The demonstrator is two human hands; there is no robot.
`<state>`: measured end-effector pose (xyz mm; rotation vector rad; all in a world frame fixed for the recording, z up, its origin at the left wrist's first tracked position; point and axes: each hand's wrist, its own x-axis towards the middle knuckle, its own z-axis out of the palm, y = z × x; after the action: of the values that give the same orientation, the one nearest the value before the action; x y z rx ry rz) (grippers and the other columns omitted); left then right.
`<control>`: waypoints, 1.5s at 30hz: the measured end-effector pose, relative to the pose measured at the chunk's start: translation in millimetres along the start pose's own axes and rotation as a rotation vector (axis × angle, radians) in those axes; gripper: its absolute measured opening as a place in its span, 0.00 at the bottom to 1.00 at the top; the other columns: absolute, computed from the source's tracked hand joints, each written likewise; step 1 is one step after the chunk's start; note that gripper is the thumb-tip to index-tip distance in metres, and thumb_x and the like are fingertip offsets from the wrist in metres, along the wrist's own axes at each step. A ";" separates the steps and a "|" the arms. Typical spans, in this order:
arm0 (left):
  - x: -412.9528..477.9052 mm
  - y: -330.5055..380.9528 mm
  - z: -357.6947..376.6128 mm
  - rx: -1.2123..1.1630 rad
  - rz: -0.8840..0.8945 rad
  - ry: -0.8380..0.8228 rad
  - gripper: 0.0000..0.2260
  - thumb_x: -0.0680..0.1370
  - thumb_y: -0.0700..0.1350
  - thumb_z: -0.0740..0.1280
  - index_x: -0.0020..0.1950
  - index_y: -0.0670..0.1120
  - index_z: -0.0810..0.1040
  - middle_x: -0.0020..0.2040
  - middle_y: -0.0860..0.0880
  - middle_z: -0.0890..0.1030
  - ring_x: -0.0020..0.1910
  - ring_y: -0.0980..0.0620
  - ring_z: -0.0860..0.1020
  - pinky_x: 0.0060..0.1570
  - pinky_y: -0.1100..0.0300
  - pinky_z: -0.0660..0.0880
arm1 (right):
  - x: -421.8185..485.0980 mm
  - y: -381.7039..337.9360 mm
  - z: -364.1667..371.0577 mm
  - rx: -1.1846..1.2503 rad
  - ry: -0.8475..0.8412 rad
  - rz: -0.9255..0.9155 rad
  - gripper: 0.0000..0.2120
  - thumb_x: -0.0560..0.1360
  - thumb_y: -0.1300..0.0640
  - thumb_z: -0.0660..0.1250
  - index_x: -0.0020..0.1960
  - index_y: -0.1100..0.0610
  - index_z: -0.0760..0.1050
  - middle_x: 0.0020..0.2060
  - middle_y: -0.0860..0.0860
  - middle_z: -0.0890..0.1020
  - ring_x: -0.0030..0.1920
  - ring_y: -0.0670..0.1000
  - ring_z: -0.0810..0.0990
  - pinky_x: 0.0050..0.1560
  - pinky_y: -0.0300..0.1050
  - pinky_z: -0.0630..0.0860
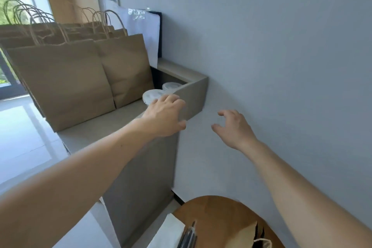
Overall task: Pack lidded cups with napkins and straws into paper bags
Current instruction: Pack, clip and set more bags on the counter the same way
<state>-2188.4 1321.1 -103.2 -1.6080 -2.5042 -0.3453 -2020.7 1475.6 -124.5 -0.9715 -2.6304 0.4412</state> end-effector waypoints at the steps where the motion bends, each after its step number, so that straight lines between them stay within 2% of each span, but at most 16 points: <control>1: 3.6 -19.1 -11.1 -0.001 -0.015 0.012 0.27 0.76 0.57 0.64 0.74 0.50 0.66 0.76 0.50 0.63 0.76 0.48 0.57 0.72 0.49 0.59 | 14.7 -21.0 -3.5 0.006 0.019 -0.031 0.25 0.77 0.48 0.66 0.70 0.57 0.69 0.68 0.56 0.72 0.69 0.57 0.68 0.67 0.49 0.66; 5: 18.7 -87.1 -37.2 -0.033 -0.082 0.042 0.27 0.77 0.56 0.63 0.75 0.51 0.65 0.76 0.51 0.63 0.76 0.49 0.57 0.70 0.51 0.61 | 67.8 -96.2 -2.9 0.033 0.060 -0.139 0.25 0.75 0.46 0.67 0.69 0.55 0.72 0.66 0.53 0.74 0.67 0.55 0.71 0.67 0.48 0.68; 8: 24.2 -125.7 -37.3 -0.066 -0.090 0.027 0.28 0.77 0.56 0.64 0.76 0.50 0.65 0.76 0.51 0.64 0.76 0.49 0.58 0.70 0.51 0.62 | 100.5 -137.2 10.3 -0.006 0.020 -0.160 0.28 0.74 0.42 0.68 0.70 0.54 0.71 0.66 0.51 0.75 0.66 0.53 0.72 0.66 0.49 0.70; 12: 30.2 -163.9 -26.0 -0.092 -0.088 -0.013 0.29 0.77 0.60 0.64 0.75 0.49 0.66 0.75 0.50 0.66 0.74 0.48 0.61 0.68 0.52 0.64 | 130.4 -169.7 35.0 -0.149 -0.169 -0.161 0.36 0.66 0.36 0.71 0.71 0.49 0.69 0.65 0.48 0.76 0.65 0.53 0.74 0.62 0.51 0.71; 14: 33.6 -176.5 -20.5 -0.094 -0.077 -0.048 0.30 0.76 0.59 0.64 0.75 0.49 0.65 0.75 0.50 0.66 0.74 0.48 0.61 0.68 0.52 0.65 | 142.2 -179.5 46.0 -0.283 -0.274 -0.163 0.41 0.60 0.33 0.72 0.69 0.46 0.69 0.62 0.45 0.76 0.64 0.53 0.75 0.58 0.52 0.70; 18: 37.2 -192.9 -11.4 -0.110 -0.042 -0.096 0.30 0.76 0.58 0.64 0.76 0.49 0.64 0.75 0.49 0.66 0.74 0.47 0.61 0.69 0.50 0.65 | 162.6 -194.2 55.5 -0.429 -0.441 -0.150 0.56 0.54 0.31 0.76 0.77 0.43 0.57 0.71 0.47 0.70 0.71 0.55 0.69 0.67 0.54 0.67; 22: 38.3 -204.8 -7.9 -0.124 -0.029 -0.092 0.30 0.76 0.57 0.64 0.76 0.49 0.64 0.75 0.49 0.66 0.74 0.47 0.61 0.69 0.50 0.65 | 174.3 -200.1 59.0 -0.457 -0.539 -0.146 0.59 0.53 0.34 0.78 0.77 0.41 0.54 0.73 0.46 0.68 0.72 0.54 0.66 0.68 0.55 0.65; 25: 37.2 -209.0 -7.7 -0.137 -0.035 -0.082 0.29 0.76 0.57 0.65 0.75 0.49 0.65 0.74 0.49 0.66 0.74 0.47 0.61 0.68 0.50 0.65 | 175.4 -200.0 61.6 -0.434 -0.495 -0.170 0.57 0.51 0.34 0.78 0.75 0.42 0.59 0.67 0.46 0.71 0.67 0.53 0.70 0.62 0.52 0.70; 28: 39.4 -210.1 -13.8 -0.133 -0.045 -0.042 0.29 0.76 0.57 0.65 0.75 0.49 0.66 0.74 0.49 0.67 0.73 0.46 0.62 0.68 0.50 0.66 | 170.8 -197.2 54.8 -0.293 -0.409 -0.179 0.54 0.51 0.35 0.76 0.74 0.45 0.62 0.63 0.46 0.71 0.65 0.51 0.70 0.61 0.52 0.74; 32: 47.2 -202.9 -32.1 -0.113 -0.055 0.007 0.29 0.76 0.57 0.65 0.74 0.49 0.66 0.74 0.48 0.67 0.73 0.45 0.62 0.65 0.49 0.67 | 167.6 -199.8 19.0 -0.082 -0.218 -0.194 0.50 0.55 0.40 0.79 0.73 0.48 0.64 0.64 0.48 0.72 0.65 0.50 0.71 0.63 0.46 0.71; 36: 56.8 -182.2 -54.7 -0.094 -0.084 0.042 0.28 0.76 0.57 0.65 0.75 0.50 0.66 0.74 0.48 0.67 0.74 0.45 0.61 0.66 0.48 0.66 | 156.3 -199.0 -43.5 0.007 -0.081 -0.208 0.47 0.59 0.43 0.80 0.74 0.47 0.64 0.67 0.48 0.70 0.65 0.49 0.71 0.59 0.42 0.68; 42: 61.2 -101.1 -67.8 -0.100 -0.004 0.064 0.27 0.76 0.56 0.65 0.73 0.50 0.67 0.72 0.48 0.69 0.72 0.45 0.62 0.64 0.49 0.67 | 87.6 -135.4 -114.2 0.051 0.016 -0.104 0.46 0.60 0.43 0.78 0.73 0.45 0.63 0.63 0.45 0.68 0.64 0.49 0.70 0.60 0.47 0.72; 45: 60.8 -40.1 -52.8 -0.100 0.058 0.029 0.26 0.76 0.56 0.64 0.73 0.50 0.67 0.71 0.48 0.69 0.72 0.46 0.63 0.63 0.50 0.67 | 41.6 -78.6 -127.4 0.066 0.042 -0.013 0.45 0.60 0.42 0.78 0.73 0.43 0.63 0.65 0.47 0.68 0.65 0.50 0.70 0.62 0.50 0.72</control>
<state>-2250.3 1344.0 -42.0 -1.6949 -2.4496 -0.4908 -2047.4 1469.3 28.4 -0.9320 -2.5661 0.4953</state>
